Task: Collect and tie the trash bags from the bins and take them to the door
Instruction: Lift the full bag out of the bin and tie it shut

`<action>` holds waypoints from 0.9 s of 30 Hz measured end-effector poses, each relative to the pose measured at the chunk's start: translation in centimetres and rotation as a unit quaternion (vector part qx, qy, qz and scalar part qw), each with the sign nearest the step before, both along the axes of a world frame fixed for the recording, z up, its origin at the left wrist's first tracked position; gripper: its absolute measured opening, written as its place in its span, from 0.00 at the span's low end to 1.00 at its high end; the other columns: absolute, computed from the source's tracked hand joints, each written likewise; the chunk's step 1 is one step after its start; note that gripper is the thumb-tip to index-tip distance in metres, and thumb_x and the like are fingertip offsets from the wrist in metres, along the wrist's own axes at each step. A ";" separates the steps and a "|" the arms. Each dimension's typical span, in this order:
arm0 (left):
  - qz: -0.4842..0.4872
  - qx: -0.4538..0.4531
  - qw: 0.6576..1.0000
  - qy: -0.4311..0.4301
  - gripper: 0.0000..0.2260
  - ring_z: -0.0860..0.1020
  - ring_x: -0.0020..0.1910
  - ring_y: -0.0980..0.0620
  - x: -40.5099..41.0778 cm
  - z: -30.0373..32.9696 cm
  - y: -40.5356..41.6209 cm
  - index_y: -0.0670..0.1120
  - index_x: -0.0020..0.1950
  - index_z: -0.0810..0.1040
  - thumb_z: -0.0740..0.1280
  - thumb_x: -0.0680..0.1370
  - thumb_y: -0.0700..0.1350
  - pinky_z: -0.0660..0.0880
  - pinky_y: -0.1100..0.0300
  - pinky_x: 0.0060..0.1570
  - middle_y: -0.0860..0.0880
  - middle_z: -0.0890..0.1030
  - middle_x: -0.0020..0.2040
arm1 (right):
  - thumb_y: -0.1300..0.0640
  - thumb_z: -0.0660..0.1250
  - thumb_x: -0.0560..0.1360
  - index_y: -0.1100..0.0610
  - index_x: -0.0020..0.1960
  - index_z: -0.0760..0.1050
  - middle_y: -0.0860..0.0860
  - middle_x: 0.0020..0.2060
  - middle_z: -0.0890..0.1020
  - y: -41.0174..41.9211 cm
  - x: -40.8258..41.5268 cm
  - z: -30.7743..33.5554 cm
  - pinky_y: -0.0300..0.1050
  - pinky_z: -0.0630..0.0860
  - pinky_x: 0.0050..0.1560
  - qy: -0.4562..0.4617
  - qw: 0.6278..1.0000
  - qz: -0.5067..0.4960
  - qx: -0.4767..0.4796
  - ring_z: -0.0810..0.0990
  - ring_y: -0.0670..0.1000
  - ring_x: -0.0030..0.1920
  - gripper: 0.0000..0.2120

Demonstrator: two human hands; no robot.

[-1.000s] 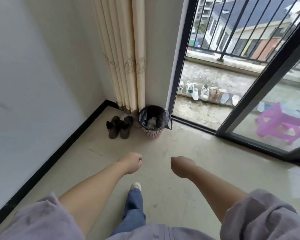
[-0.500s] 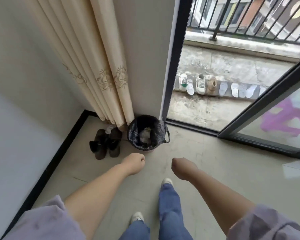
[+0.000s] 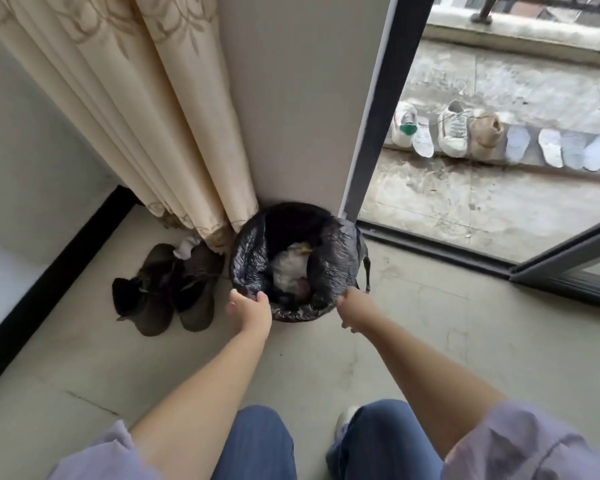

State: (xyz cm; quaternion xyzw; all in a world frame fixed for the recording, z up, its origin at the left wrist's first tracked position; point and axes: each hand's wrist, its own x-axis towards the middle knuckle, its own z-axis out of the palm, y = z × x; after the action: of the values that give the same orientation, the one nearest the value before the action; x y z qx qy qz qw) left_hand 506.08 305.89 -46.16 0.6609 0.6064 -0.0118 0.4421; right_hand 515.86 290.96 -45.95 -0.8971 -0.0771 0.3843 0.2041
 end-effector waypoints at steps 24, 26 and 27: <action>0.266 -0.338 0.834 -0.347 0.20 0.81 0.47 0.51 -0.2 -12.5 6.7 0.45 0.55 0.78 0.67 0.74 0.60 0.80 0.59 0.36 0.49 0.83 0.50 | 0.58 0.68 0.75 0.56 0.45 0.73 0.51 0.35 0.77 0.1 6.1 -10.8 0.36 0.75 0.27 0.182 0.775 -0.505 0.333 0.77 0.44 0.31 0.04; 0.253 -0.375 0.823 -0.345 0.17 0.80 0.45 0.52 -0.3 -12.0 7.0 0.46 0.50 0.78 0.66 0.75 0.60 0.80 0.59 0.38 0.50 0.82 0.49 | 0.64 0.63 0.76 0.57 0.40 0.72 0.50 0.24 0.76 -0.3 6.0 -10.6 0.30 0.68 0.20 0.182 0.749 -0.527 0.358 0.69 0.42 0.18 0.07; 0.252 -0.391 0.818 -0.339 0.16 0.80 0.44 0.52 -0.4 -11.7 7.2 0.46 0.49 0.77 0.65 0.75 0.59 0.79 0.59 0.39 0.50 0.81 0.48 | 0.66 0.61 0.77 0.57 0.39 0.71 0.50 0.21 0.74 -0.4 5.8 -10.3 0.30 0.67 0.20 0.171 0.749 -0.527 0.364 0.66 0.42 0.16 0.09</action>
State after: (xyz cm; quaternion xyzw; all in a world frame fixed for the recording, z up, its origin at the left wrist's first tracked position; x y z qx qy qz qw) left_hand 505.71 313.12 -57.86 0.2190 0.5076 0.0886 0.8286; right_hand 521.70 290.58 -56.29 -0.5722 0.3103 0.3059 0.6947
